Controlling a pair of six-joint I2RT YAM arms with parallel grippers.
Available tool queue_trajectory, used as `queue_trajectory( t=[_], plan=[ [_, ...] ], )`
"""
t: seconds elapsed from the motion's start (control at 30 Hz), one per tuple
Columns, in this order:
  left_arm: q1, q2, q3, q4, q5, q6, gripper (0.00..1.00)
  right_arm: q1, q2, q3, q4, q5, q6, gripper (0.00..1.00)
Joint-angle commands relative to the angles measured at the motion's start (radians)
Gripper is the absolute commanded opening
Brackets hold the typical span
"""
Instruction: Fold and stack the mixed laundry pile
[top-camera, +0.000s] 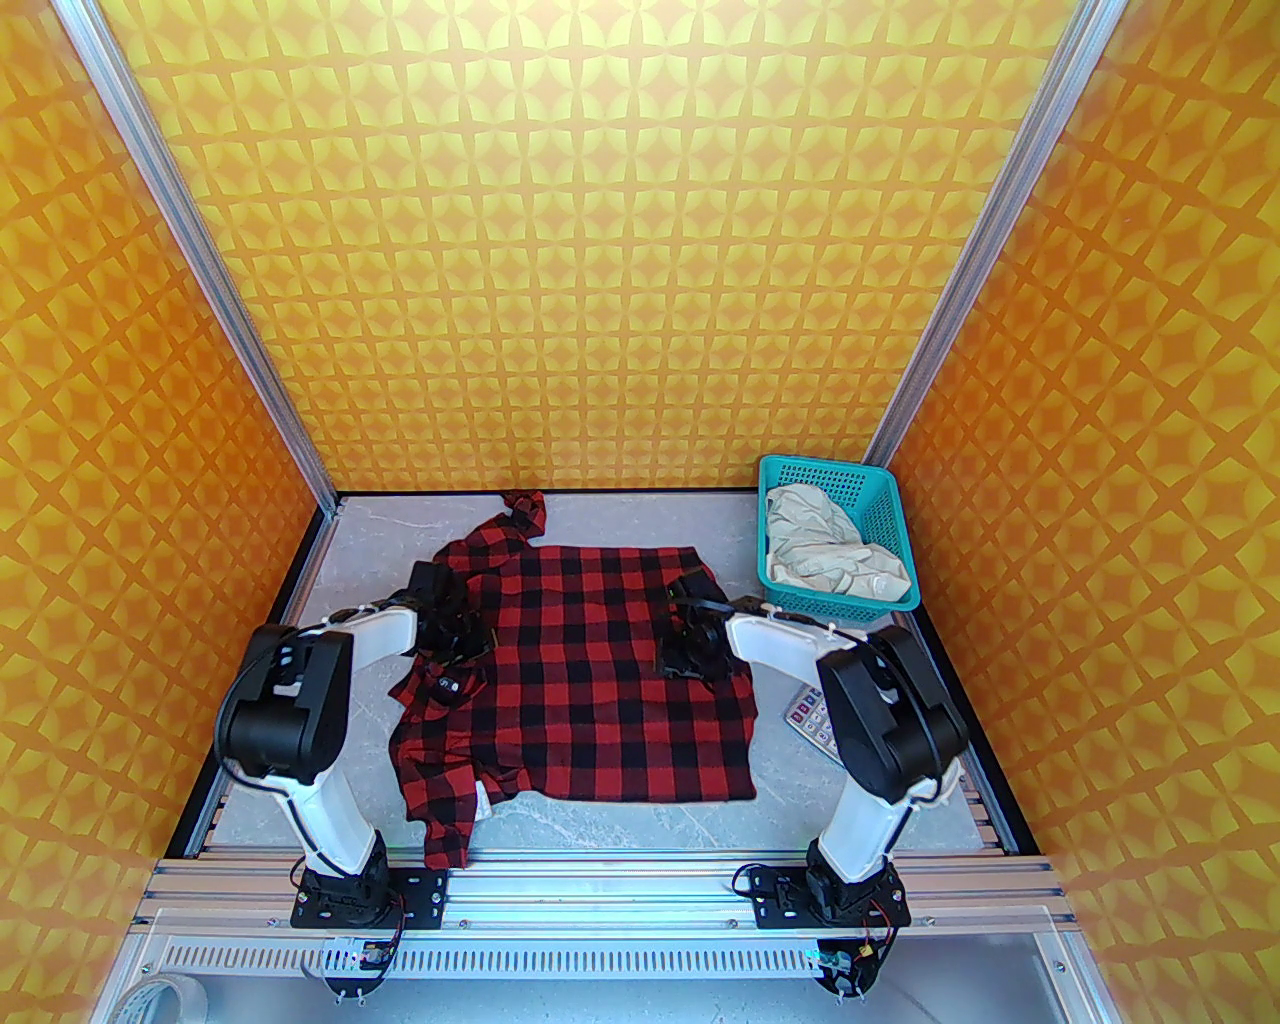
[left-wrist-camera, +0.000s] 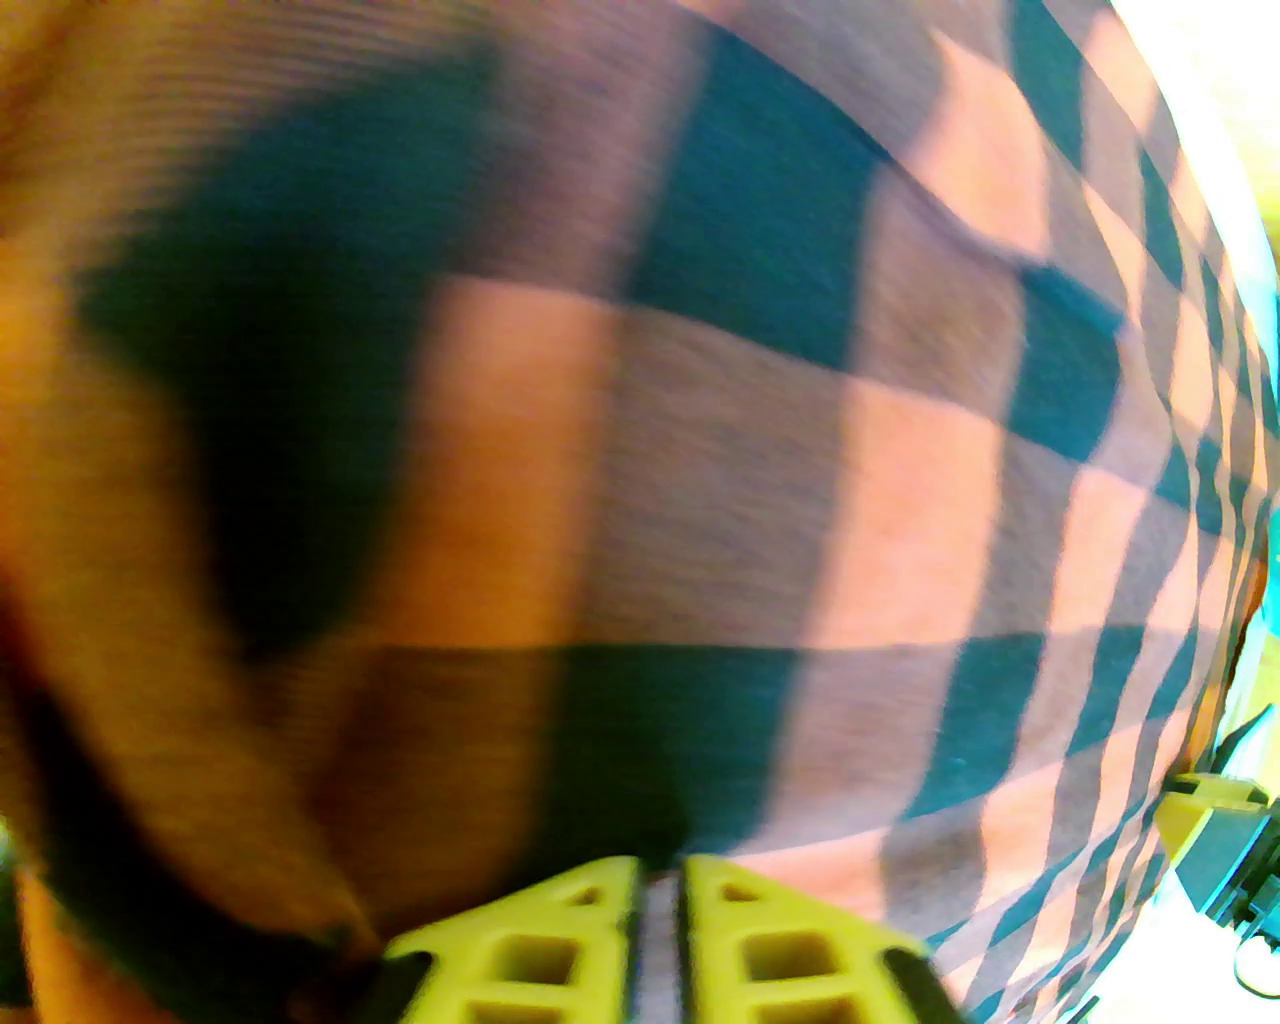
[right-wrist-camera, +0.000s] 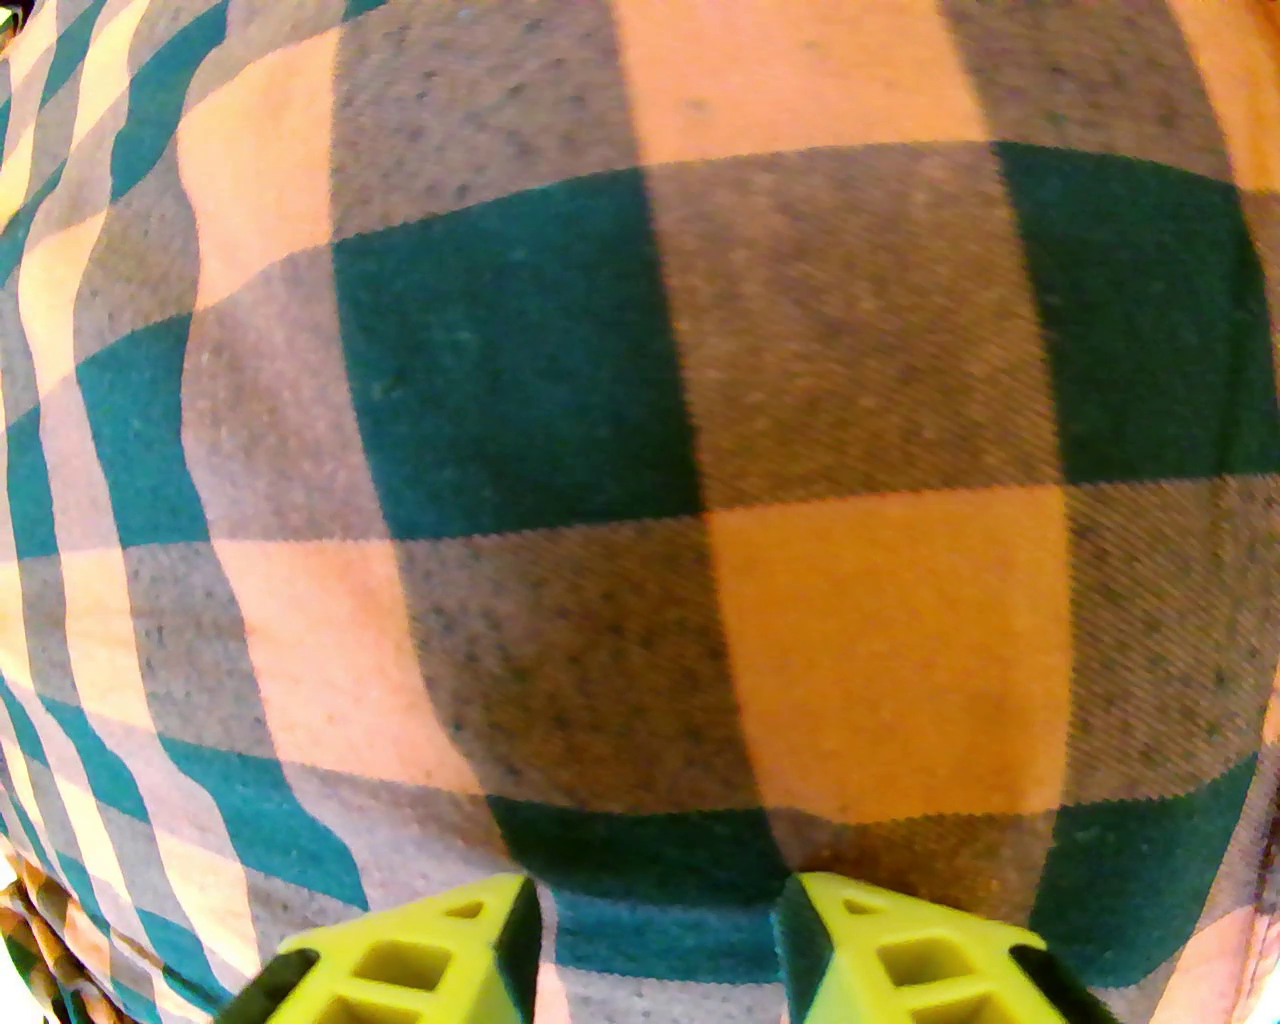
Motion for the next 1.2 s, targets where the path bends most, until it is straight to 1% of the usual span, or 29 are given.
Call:
queue_trajectory(
  t=[0.0, 0.1, 0.2, 0.33, 0.4, 0.47, 0.63, 0.9, 1.03, 1.1, 1.17],
  plan=[
    [0.014, 0.006, 0.114, -0.041, -0.001, 0.055, 0.28, -0.007, 0.019, 0.083, -0.150, 0.061, -0.024, 0.49],
    [0.015, 0.071, 0.295, -0.069, 0.003, 0.070, 0.29, -0.028, 0.065, 0.265, -0.205, 0.103, -0.066, 0.50],
    [0.014, 0.176, 0.464, -0.062, 0.004, 0.071, 0.29, -0.059, 0.145, 0.434, -0.236, 0.156, -0.101, 0.49],
    [0.015, 0.356, 0.679, -0.042, 0.029, 0.049, 0.27, -0.102, 0.277, 0.592, -0.243, 0.223, -0.150, 0.47],
    [0.016, 0.443, 0.775, -0.059, 0.031, 0.042, 0.25, -0.125, 0.347, 0.673, -0.262, 0.255, -0.177, 0.46],
    [0.017, 0.510, 0.839, -0.060, 0.031, 0.050, 0.24, -0.145, 0.406, 0.734, -0.265, 0.257, -0.193, 0.45],
    [0.036, 0.635, 0.953, -0.072, 0.031, 0.038, 0.23, -0.169, 0.529, 0.871, -0.263, 0.227, -0.205, 0.42],
    [0.063, 0.769, 1.060, -0.010, 0.070, -0.019, 0.23, -0.176, 0.782, 1.181, -0.380, 0.186, -0.199, 0.41],
    [0.073, 0.835, 1.142, 0.014, 0.095, -0.052, 0.23, -0.183, 0.864, 1.279, -0.408, 0.171, -0.183, 0.41],
    [0.080, 0.865, 1.187, 0.020, 0.105, -0.070, 0.22, -0.186, 0.885, 1.298, -0.418, 0.164, -0.178, 0.41],
    [0.087, 0.879, 1.194, 0.072, 0.122, -0.095, 0.22, -0.187, 0.883, 1.299, -0.416, 0.164, -0.181, 0.43]
  ],
)
